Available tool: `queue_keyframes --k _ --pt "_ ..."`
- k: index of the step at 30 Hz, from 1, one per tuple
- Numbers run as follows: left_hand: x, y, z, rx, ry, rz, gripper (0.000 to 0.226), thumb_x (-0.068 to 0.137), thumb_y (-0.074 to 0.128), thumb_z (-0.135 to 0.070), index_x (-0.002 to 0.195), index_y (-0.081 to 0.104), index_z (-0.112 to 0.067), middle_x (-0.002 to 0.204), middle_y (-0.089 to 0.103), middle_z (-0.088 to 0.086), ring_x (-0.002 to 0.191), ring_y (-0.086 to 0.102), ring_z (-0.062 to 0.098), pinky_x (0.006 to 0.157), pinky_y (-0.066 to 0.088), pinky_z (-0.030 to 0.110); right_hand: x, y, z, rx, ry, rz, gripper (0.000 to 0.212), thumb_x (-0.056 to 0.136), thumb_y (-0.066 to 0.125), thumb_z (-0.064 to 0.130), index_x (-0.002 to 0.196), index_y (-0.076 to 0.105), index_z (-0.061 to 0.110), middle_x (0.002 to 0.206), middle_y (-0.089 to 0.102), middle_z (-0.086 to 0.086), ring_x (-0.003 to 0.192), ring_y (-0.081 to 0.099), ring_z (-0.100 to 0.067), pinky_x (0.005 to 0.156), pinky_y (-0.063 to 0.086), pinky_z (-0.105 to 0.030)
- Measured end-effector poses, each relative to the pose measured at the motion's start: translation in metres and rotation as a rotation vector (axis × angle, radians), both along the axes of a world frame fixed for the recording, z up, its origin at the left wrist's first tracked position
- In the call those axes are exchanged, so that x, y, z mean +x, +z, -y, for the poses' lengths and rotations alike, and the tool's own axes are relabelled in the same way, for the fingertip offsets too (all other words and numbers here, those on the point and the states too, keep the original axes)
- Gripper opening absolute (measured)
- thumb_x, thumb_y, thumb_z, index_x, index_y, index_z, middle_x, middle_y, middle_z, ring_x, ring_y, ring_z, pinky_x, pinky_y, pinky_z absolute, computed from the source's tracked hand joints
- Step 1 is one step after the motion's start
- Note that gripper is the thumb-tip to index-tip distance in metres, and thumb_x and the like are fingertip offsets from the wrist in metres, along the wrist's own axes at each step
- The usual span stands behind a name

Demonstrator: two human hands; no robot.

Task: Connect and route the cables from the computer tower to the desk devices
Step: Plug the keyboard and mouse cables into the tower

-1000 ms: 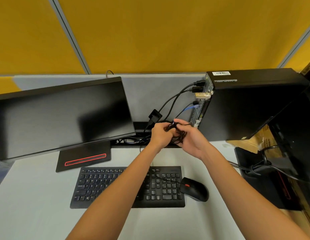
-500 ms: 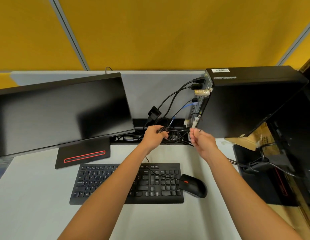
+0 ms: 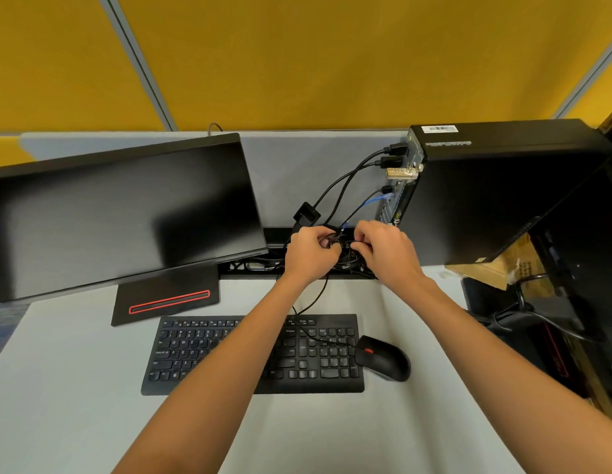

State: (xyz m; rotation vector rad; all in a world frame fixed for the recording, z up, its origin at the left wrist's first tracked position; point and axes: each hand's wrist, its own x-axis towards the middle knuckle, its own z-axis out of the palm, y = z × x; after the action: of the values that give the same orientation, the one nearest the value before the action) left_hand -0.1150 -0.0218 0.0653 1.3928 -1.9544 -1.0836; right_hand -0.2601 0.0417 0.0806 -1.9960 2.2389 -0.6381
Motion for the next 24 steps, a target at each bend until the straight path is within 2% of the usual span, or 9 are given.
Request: queue_keyframes --k 2,7,10,12,14,16,19,22,24 --pt "-0.004 0.000 -0.003 -0.004 0.008 0.007 0.008 0.080 0.066 -0.024 0.077 0.065 -0.031 0.066 0.064 -0.008 0.074 0.063 0.015 0.070 0.054 0.032 0.004 0.005 0.002 -0.053 0.054 -0.046 0.008 0.092 0.061 0.019 0.089 0.057 0.014 0.081 0.054 0.002 0.074 0.054 -0.021 0.062 0.044 -0.032" --pt "-0.007 -0.003 -0.003 0.302 0.134 -0.243 0.016 0.080 0.066 -0.021 0.073 0.066 -0.007 0.068 0.058 0.011 0.069 0.055 0.020 0.077 0.056 0.048 -0.005 0.007 0.003 -0.164 -0.035 0.064 0.022 0.089 0.063 0.013 0.075 0.047 0.016 0.074 0.050 0.005 0.065 0.050 -0.018 0.057 0.042 -0.030" --pt "0.001 -0.010 -0.002 0.321 0.262 -0.228 0.034 0.080 0.065 -0.019 0.053 0.045 -0.016 0.053 0.046 0.001 0.061 0.051 0.016 0.075 0.058 0.048 -0.019 0.001 -0.001 -0.197 -0.172 0.239 0.023 0.088 0.065 0.011 0.071 0.050 0.013 0.072 0.053 0.002 0.065 0.052 -0.016 0.058 0.046 -0.031" --pt "0.005 -0.012 -0.005 0.411 0.206 -0.209 0.036 0.086 0.062 -0.015 0.057 0.041 -0.017 0.059 0.047 -0.002 0.065 0.052 0.015 0.075 0.060 0.043 -0.020 -0.009 -0.006 -0.158 -0.202 0.315 0.024 0.088 0.064 0.009 0.071 0.049 0.012 0.070 0.052 0.001 0.064 0.051 -0.013 0.058 0.044 -0.029" --pt "0.007 -0.015 -0.008 0.506 0.115 -0.183 0.029 0.089 0.059 -0.017 0.065 0.044 -0.015 0.077 0.052 0.005 0.079 0.054 0.017 0.080 0.058 0.040 -0.019 -0.018 -0.010 -0.109 -0.191 0.413 0.024 0.089 0.064 0.007 0.071 0.048 0.011 0.069 0.052 -0.001 0.064 0.051 -0.014 0.060 0.044 -0.030" --pt "0.011 -0.014 -0.011 0.589 0.061 -0.153 0.015 0.087 0.060 -0.017 0.074 0.052 -0.013 0.084 0.054 0.006 0.083 0.054 0.015 0.085 0.055 0.040 -0.018 -0.019 -0.013 0.000 -0.097 0.487 0.021 0.090 0.062 0.009 0.075 0.049 0.012 0.069 0.056 -0.003 0.066 0.054 -0.019 0.064 0.048 -0.035" --pt "0.012 -0.020 -0.016 0.728 0.013 -0.215 0.006 0.084 0.065 -0.009 0.089 0.061 -0.007 0.093 0.062 0.008 0.091 0.060 0.016 0.086 0.057 0.040 -0.011 -0.014 -0.013 0.127 0.073 0.457 0.015 0.092 0.061 0.012 0.081 0.052 0.015 0.072 0.058 -0.003 0.070 0.056 -0.023 0.069 0.049 -0.040" --pt "0.001 -0.017 -0.022 0.658 -0.048 -0.310 0.021 0.088 0.063 -0.006 0.109 0.060 -0.006 0.100 0.064 0.008 0.094 0.063 0.018 0.084 0.057 0.036 0.000 -0.005 -0.006 0.017 0.091 0.428 0.012 0.091 0.060 0.012 0.082 0.053 0.012 0.078 0.056 -0.002 0.073 0.052 -0.018 0.069 0.045 -0.036" --pt "-0.005 -0.009 -0.023 0.580 -0.121 -0.284 0.016 0.091 0.059 -0.009 0.107 0.058 -0.010 0.096 0.063 0.006 0.087 0.061 0.016 0.075 0.054 0.029 0.003 -0.001 0.000 -0.039 0.063 0.411 0.011 0.091 0.058 0.011 0.082 0.051 0.010 0.083 0.054 -0.002 0.076 0.051 -0.016 0.071 0.045 -0.035"
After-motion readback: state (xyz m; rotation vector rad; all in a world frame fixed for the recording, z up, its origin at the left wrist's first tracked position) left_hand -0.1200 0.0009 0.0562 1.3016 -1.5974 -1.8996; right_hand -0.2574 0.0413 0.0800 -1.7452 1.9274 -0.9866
